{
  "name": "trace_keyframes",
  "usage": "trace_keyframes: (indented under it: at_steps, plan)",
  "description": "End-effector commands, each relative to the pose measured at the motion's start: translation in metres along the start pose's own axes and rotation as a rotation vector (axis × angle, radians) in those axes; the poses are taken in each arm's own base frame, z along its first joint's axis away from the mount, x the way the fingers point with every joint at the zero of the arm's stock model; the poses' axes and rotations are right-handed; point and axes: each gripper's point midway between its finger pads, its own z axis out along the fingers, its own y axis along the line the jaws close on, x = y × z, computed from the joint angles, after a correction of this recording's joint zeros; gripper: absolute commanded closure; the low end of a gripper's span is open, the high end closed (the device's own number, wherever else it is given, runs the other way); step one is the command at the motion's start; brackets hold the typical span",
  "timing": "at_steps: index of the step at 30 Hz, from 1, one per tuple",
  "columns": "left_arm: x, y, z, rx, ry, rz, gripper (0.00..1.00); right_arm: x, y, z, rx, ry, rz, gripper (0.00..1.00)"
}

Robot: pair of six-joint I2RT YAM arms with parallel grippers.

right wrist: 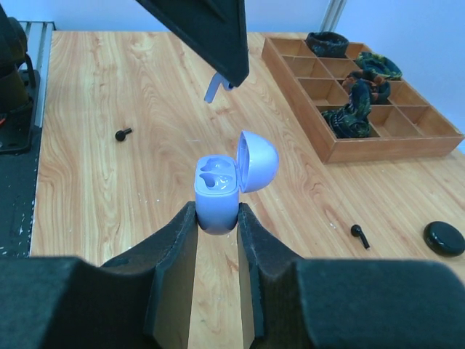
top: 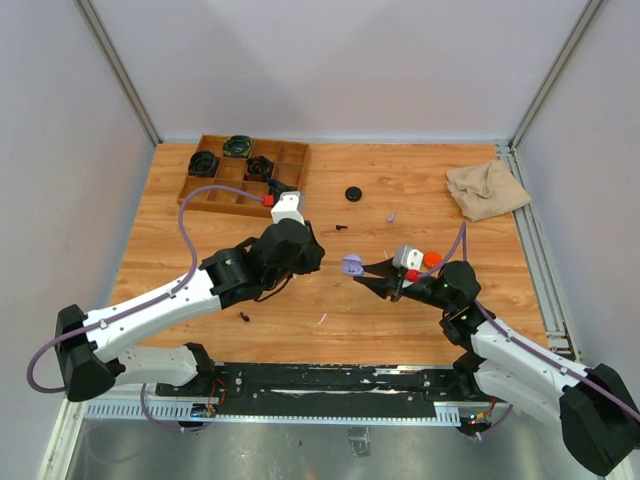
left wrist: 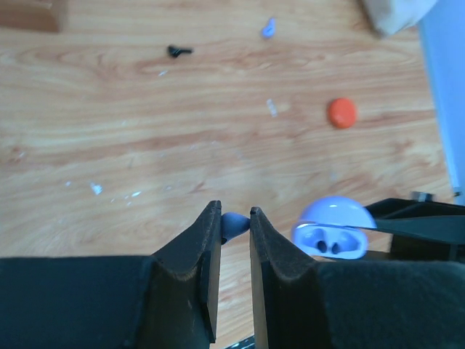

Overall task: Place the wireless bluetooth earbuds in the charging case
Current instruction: Pick up the earbud from the center of the board, then place the earbud in the charging case.

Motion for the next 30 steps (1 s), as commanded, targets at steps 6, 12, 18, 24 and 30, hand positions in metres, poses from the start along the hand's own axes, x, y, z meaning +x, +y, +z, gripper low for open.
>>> trace_keyframes:
  at_steps: [6, 12, 18, 24, 30]
  plan:
    - [-0.054, -0.057, -0.026, 0.229, -0.239, -0.078, 0.9, -0.033, -0.014, 0.004, 0.097, -0.095, -0.059, 0.99]
    - [-0.058, -0.072, -0.033, 0.296, -0.288, -0.1, 0.9, -0.045, -0.024, 0.002, 0.16, -0.151, -0.05, 0.99]
    - [-0.057, -0.085, -0.036, 0.357, -0.312, -0.114, 0.9, -0.053, -0.026, 0.002, 0.173, -0.179, -0.043, 0.99]
    - [-0.055, -0.099, -0.039, 0.401, -0.317, -0.115, 0.9, -0.054, -0.025, 0.002, 0.171, -0.191, -0.037, 0.99]
    - [-0.05, -0.107, -0.035, 0.415, -0.314, -0.101, 0.89, -0.057, -0.022, 0.001, 0.16, -0.209, -0.033, 0.99]
